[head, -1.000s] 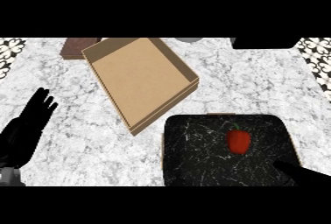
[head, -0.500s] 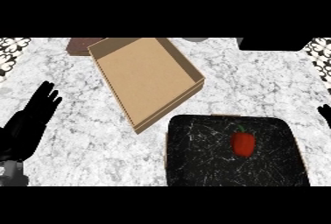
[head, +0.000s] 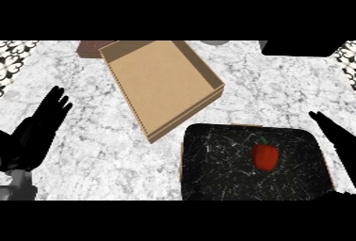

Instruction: Pick the bell pepper from the tray and place it in the cardboard box

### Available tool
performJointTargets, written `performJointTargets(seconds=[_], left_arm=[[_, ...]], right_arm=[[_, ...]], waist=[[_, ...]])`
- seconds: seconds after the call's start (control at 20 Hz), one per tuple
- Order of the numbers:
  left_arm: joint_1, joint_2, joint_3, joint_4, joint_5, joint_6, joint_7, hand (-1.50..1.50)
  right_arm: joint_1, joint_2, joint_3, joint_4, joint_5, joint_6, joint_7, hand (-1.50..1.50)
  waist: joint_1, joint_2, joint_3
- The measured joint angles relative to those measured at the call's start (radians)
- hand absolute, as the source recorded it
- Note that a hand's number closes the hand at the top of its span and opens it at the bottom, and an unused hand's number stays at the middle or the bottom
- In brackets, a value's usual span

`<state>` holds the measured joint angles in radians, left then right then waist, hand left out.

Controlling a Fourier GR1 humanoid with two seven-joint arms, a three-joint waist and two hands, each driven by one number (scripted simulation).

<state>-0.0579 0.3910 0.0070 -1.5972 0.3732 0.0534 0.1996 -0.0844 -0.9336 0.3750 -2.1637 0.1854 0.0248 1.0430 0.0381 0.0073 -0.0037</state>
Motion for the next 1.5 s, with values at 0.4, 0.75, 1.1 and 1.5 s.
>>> performJointTargets(seconds=[0.4, 0.75, 1.1, 1.5], left_arm=[[0.006, -0.01, 0.026, -0.004, -0.002, -0.003, 0.017, 0.0], [0.036, -0.018, 0.047, -0.026, -0.017, -0.013, 0.023, 0.0], [0.02, -0.045, 0.066, -0.007, -0.034, -0.031, 0.018, 0.0], [0.042, -0.046, 0.094, -0.035, -0.042, -0.052, 0.038, 0.0]], right_arm=[[-0.14, 0.124, 0.084, 0.099, -0.013, 0.066, 0.073, -1.5], [-0.17, 0.216, 0.119, 0.183, 0.038, 0.095, 0.068, -1.5], [-0.167, 0.31, 0.118, 0.225, 0.136, 0.12, 0.039, -1.5], [-0.182, 0.369, 0.119, 0.275, 0.212, 0.167, 0.026, -1.5]], waist=[[-0.021, -0.005, 0.002], [-0.029, -0.007, 0.003], [-0.035, -0.007, 0.003], [-0.035, -0.008, 0.003]])
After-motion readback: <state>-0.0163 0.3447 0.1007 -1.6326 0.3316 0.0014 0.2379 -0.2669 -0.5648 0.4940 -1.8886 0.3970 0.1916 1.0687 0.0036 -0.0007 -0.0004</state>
